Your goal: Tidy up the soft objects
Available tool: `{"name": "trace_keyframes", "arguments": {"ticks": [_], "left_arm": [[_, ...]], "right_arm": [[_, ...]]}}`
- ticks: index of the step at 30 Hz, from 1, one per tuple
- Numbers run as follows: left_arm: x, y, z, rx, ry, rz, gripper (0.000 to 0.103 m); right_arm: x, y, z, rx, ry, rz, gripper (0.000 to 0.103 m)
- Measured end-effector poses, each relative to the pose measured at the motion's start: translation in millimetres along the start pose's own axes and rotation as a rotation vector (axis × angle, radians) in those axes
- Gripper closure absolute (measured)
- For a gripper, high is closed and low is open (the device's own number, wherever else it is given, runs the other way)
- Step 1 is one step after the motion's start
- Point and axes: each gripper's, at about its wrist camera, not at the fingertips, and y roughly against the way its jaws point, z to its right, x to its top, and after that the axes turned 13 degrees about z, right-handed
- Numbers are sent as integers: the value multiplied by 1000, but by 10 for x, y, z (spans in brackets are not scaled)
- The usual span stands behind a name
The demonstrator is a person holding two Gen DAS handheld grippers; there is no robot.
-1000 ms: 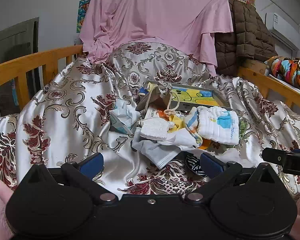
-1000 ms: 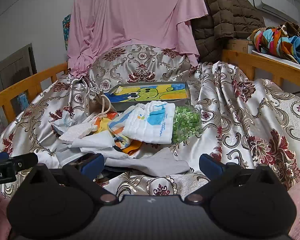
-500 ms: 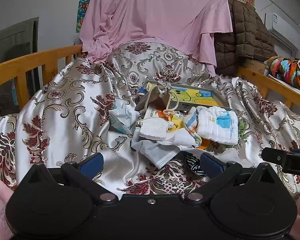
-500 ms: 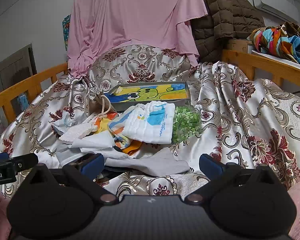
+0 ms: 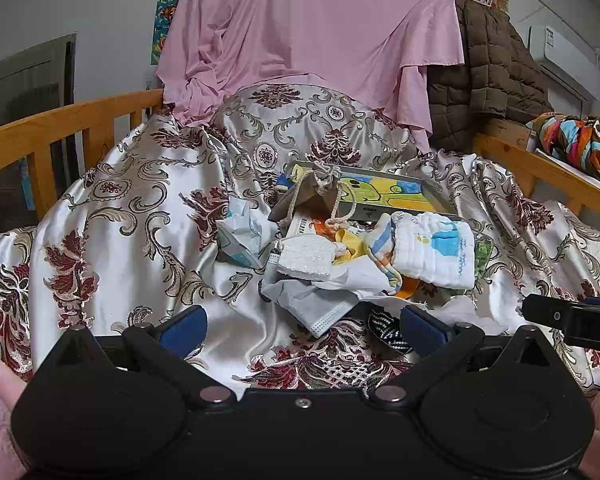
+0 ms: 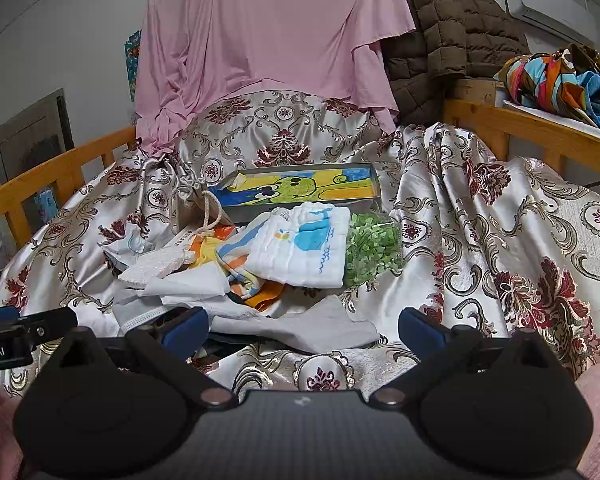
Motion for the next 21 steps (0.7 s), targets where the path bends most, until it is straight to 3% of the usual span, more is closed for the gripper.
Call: {"name": "trace_keyframes", "arguments": {"ticks": [21], "left_arm": [[-5, 8, 28, 20, 11, 0, 1]], "right_arm": [[6, 2, 4, -7, -1, -4, 0]]}}
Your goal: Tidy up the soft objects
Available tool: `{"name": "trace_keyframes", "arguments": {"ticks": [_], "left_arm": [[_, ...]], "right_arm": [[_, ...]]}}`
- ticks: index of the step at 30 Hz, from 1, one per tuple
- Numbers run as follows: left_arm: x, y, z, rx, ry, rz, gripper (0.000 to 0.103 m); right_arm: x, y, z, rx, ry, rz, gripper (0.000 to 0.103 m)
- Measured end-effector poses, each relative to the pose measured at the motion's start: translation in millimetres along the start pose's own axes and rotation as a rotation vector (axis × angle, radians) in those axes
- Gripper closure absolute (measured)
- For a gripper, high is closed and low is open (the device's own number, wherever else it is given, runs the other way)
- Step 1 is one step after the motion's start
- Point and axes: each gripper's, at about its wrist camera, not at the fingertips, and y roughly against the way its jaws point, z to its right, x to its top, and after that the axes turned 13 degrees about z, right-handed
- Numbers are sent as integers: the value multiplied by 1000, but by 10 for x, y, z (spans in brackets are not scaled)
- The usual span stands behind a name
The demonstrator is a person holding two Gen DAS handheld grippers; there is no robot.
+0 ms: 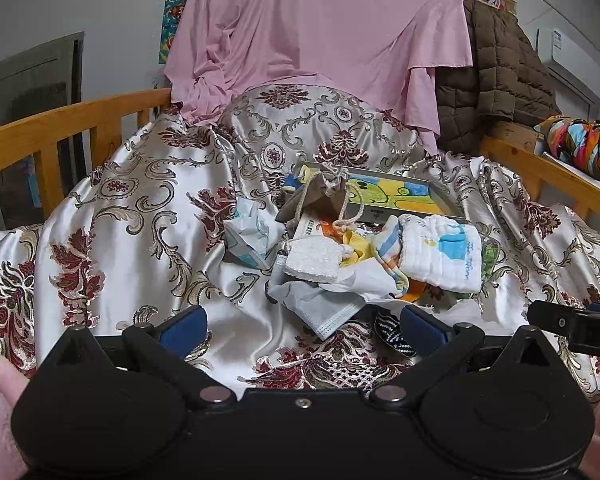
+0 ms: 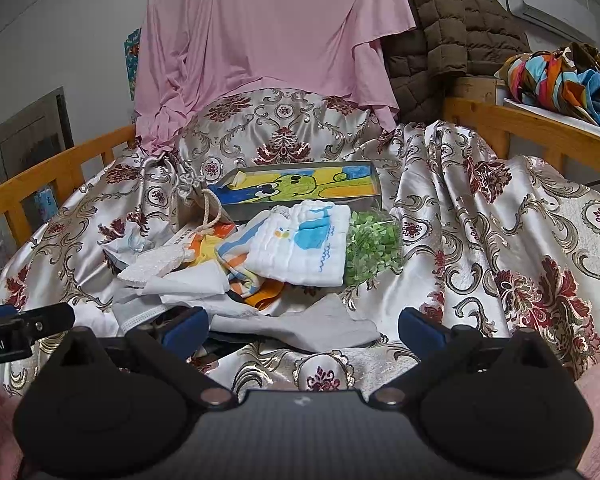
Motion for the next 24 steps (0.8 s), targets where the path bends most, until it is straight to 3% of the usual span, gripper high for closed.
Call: {"name": "trace_keyframes", "arguments": {"ticks": [12, 17, 20, 24], "left_arm": [[27, -172, 0, 21, -7, -44, 1], [48, -308, 17, 40, -50, -82, 1], [86, -368, 37, 29, -66, -85, 1], [145, -517, 94, -36, -123, -95, 1]], "right_arm": [[22, -167, 63, -29, -28, -40, 0], [138, -235, 143, -9, -33, 69, 0], [209, -347, 171, 3, 24, 103, 0], [246, -578, 143, 67, 123, 63, 0]]}}
